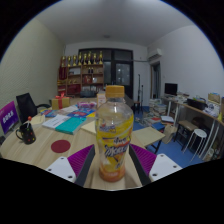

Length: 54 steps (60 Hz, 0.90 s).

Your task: Pour water

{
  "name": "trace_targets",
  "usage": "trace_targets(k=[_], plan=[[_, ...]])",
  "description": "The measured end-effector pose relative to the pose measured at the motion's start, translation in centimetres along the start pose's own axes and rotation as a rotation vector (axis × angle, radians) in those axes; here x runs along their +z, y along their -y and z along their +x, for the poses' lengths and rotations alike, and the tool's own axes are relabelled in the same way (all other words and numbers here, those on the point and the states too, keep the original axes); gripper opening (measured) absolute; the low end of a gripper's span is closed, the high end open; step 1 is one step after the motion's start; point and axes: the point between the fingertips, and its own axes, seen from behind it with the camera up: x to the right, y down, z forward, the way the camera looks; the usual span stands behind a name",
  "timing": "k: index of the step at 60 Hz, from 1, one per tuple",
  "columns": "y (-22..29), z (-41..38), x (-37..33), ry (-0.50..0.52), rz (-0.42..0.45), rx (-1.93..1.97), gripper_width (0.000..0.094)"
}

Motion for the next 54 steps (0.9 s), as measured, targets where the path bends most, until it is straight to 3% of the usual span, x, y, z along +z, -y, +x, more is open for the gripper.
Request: trace_targets(k=[7,10,11,20,27,31,36,46,54], plan=[[1.9,0.9,1.9,-0.022,0.076,-0.024,0.0744],[1.7,0.7,2.6,-0.016,0.069,-0.014,0.0524],[1.7,0.2,2.7,-0.021,0.065,-0.007,0.0495],[1.6,-0.4,3.5,-0.059,0.093,0.015,0.0463],[1.6,0.7,2.6,-0.067,-0.01,0.032,0.0395],[2.8,-1.3,3.1,-0.074,-0.023,-0.021,0.0346],[8.7,-2.3,1.2,-0.092,0.009,-0.183,0.0345],[19.1,-12.5,0.6,-0.136,0.075,-0.678,0.0344],[19.4,-22.7,2.5,-0.165,0.057,-1.216,0.0341]])
